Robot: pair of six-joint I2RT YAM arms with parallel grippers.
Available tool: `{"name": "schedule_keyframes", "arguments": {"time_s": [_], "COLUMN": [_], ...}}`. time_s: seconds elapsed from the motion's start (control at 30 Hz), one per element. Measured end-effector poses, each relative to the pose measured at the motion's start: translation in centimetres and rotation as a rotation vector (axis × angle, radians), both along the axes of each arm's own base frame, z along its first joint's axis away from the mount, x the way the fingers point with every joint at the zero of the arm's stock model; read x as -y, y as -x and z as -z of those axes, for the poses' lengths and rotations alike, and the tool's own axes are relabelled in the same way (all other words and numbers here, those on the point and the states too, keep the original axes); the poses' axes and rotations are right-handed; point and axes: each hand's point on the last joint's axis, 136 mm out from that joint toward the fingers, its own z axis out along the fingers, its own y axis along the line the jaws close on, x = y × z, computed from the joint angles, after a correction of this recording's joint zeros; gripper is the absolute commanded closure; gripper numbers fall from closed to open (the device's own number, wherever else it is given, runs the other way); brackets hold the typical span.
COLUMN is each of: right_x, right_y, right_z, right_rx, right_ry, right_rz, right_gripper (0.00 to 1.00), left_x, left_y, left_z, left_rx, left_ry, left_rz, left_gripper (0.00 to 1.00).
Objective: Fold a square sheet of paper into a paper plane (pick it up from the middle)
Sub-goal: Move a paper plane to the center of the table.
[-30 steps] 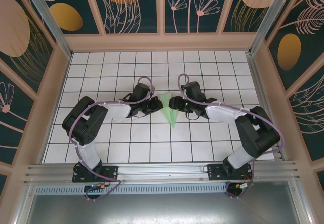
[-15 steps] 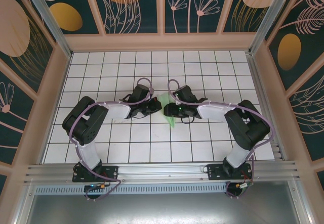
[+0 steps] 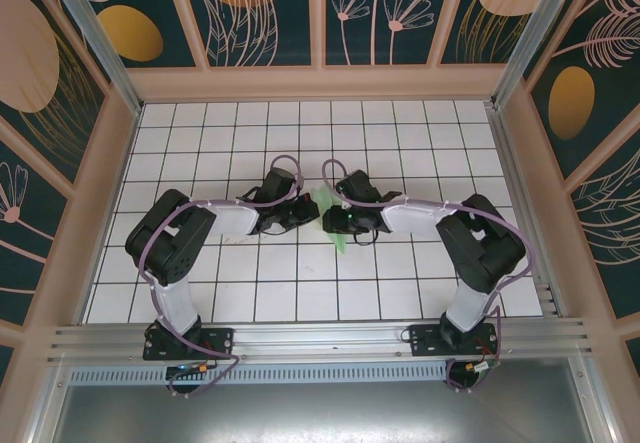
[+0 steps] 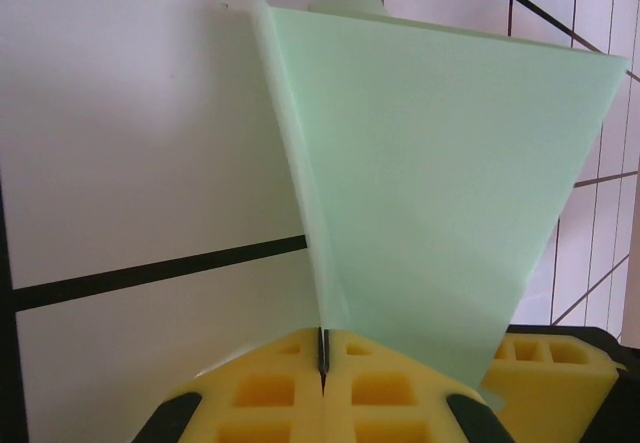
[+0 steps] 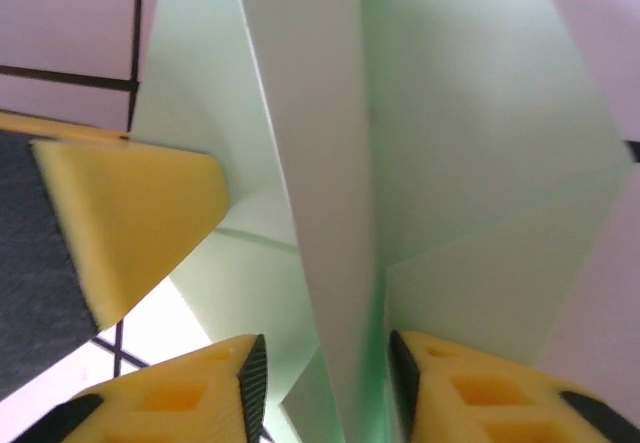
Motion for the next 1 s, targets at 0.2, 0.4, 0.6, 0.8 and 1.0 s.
{"name": "schedule_keyframes", "arguments": {"time_s": [0.2,0.4,0.6,0.8,1.0], "right_x": [0.5,0.5,0.5,0.6,0.7], "right_y": [-0.8,-1.9,-2.0,-2.2,-3.0], "right_z": [0.6,-0.1,0.9,1.0,0.4], "right_rx": [0.013,0.038,0.014,0.009,0.019], "right_ry": [0.08,0.103,0.132,0.149,0.163], "right_rz": [0.032,0.054,0.062,0.078,0.1], "right_gripper": [0.86,0.8,0.77,0.87,0.92], "left_x": [-0.5,-3.3,-7.6,-9.6,-11.2], "left_y": [0.0,-2.7,-5.0,-4.8,-4.5], "left_z": [-0.5,-4.2,-6.3,-5.3,-5.0], "left_rx": [0.002,0.079,0.125,0.104,0.097], "left_ry": [-0.017,-0.029,-0.053,-0.119,-0.169], "left_rz": [-0.003,-0.087,-0.212,-0.258,-0.298], "left_gripper": [0.58,0.36,0.23,0.12,0.02]}}
